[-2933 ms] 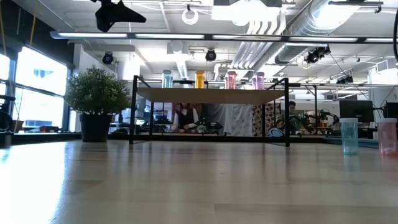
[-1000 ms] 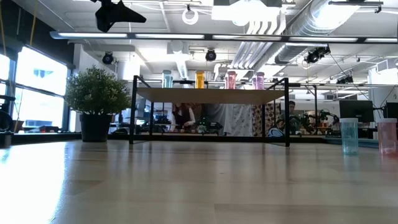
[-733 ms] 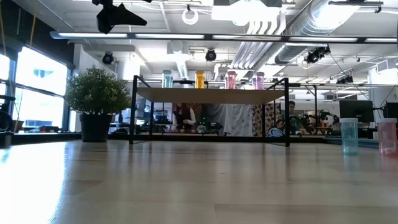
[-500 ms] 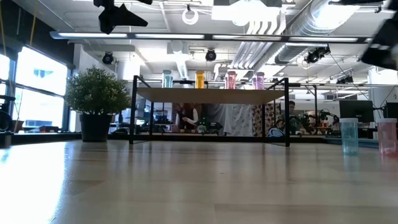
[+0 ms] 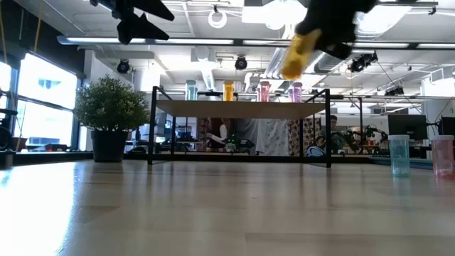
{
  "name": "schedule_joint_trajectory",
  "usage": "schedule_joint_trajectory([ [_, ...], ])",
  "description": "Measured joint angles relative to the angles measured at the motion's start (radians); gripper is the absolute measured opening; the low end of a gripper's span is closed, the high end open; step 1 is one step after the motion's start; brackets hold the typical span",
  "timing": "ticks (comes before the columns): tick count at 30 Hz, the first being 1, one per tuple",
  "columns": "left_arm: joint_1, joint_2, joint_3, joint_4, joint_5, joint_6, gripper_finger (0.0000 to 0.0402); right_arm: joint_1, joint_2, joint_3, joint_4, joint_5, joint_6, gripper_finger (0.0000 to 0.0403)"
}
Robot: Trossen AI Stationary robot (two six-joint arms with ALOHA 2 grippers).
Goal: Pick and place medicine bottles onto shelf by color
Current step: Put the yellow pill bottle on the shelf aligned with the other yellow pill bottles
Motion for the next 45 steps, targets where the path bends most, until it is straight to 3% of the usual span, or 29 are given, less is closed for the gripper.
schedule_joint_trajectory([
  [10, 0.113, 0.0, 0.0, -0.034, 0.115, 0.076, 0.0275, -0.221, 0.0, 0.156, -0.112, -0.001, -0.191, 0.0103],
  [21, 0.183, 0.0, 0.0, -0.049, 0.119, 0.087, 0.0275, -0.479, 0.0, 0.324, -0.218, -0.027, -0.453, 0.0103],
  [27, 0.207, 0.0, 0.0, -0.049, 0.116, 0.032, 0.0275, -0.598, 0.032, 0.435, -0.251, -0.127, -0.616, 0.0103],
  [38, 0.208, 0.0, 0.0, -0.05, 0.086, 0.013, 0.0275, -0.69, 0.212, 0.726, -0.503, -0.257, -0.779, 0.0103],
  [45, 0.208, 0.0, 0.0, -0.058, 0.086, 0.02, 0.0275, -0.689, 0.286, 0.776, -0.566, -0.292, -0.817, 0.0103],
])
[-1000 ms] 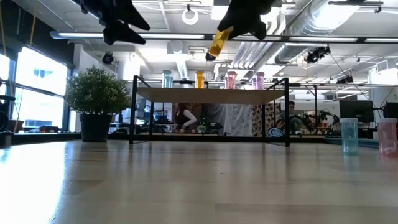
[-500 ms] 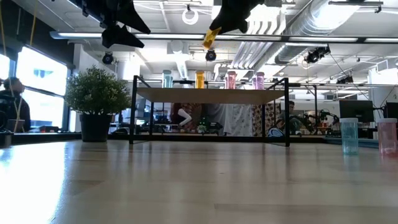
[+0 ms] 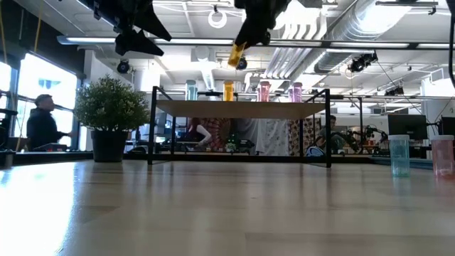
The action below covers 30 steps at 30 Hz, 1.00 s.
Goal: Pick and place medicine bottles onto shelf by color
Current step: Put the yellow pill bottle on the shelf aligned with the other yellow pill bottles
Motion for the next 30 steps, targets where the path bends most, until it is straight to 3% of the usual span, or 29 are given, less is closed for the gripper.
schedule_joint_trajectory([
  [14, 0.0, 0.0, 0.0, -0.009, 0.0, 0.003, 0.0275, 0.0, 0.138, -0.002, 0.056, 0.077, -0.134, 0.0103],
  [30, 0.0, 0.0, 0.0, -0.012, 0.0, 0.019, 0.0275, -0.045, 0.144, -0.003, 0.078, 0.081, -0.149, 0.0103],
])
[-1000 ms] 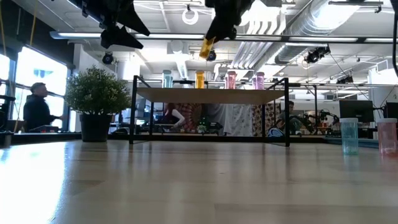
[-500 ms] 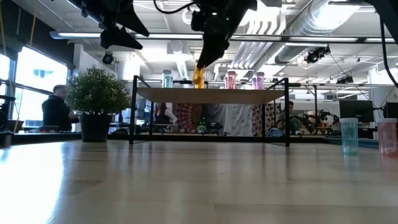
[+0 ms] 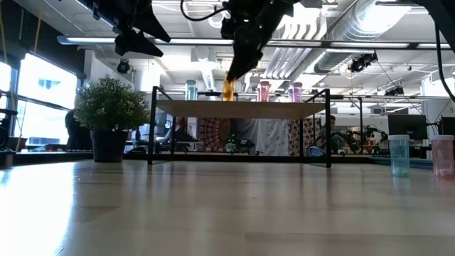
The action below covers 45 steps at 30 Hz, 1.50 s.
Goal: Pick and place medicine bottles onto shelf by color
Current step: Put the yellow pill bottle on the shelf aligned with the other yellow pill bottles
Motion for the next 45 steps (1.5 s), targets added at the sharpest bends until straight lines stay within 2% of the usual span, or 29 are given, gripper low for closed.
schedule_joint_trajectory([
  [23, 0.0, 0.0, 0.0, 0.0, -0.027, -0.005, 0.0275, -0.046, 0.0, 0.0, 0.005, 0.009, -0.026, 0.0103],
  [33, 0.0, 0.0, 0.0, 0.0, -0.027, -0.007, 0.0275, 0.003, 0.0, 0.0, -0.042, 0.005, -0.045, 0.0103],
  [45, 0.0, 0.0, 0.0, 0.0, -0.026, -0.007, 0.0275, 0.006, -0.001, 0.118, -0.05, 0.008, -0.046, 0.0103],
])
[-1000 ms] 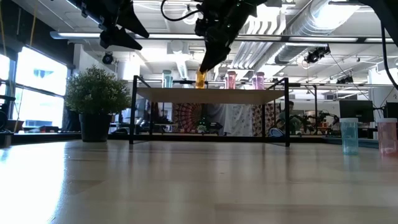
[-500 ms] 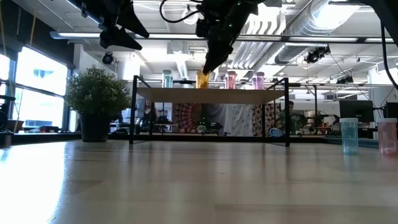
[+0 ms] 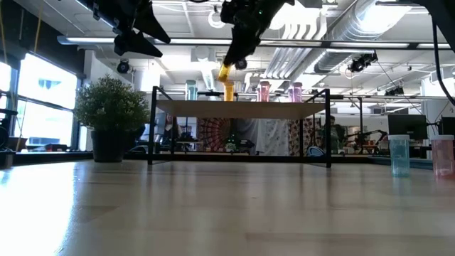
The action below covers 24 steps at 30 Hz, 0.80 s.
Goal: Pick and place medicine bottles onto shelf by color
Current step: Put the yellow pill bottle on the shelf aligned with the other yellow pill bottles
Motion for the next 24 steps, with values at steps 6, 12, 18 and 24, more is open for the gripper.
schedule_joint_trajectory([
  [6, 0.0, 0.0, 0.0, 0.0, 0.001, 0.014, 0.0275, 0.0, 0.05, 0.069, -0.071, 0.0, -0.014, 0.0103],
  [12, 0.0, 0.0, 0.0, 0.0, 0.002, 0.014, 0.0275, 0.0, 0.085, 0.102, -0.137, 0.0, -0.015, 0.0103],
  [18, 0.0, 0.0, 0.0, 0.0, 0.002, 0.015, 0.0275, 0.0, 0.091, 0.102, -0.157, -0.006, -0.017, 0.0103],
  [24, 0.0, 0.0, 0.0, 0.0, 0.002, 0.015, 0.0275, 0.0, 0.106, 0.102, -0.175, -0.025, -0.024, 0.0103],
])
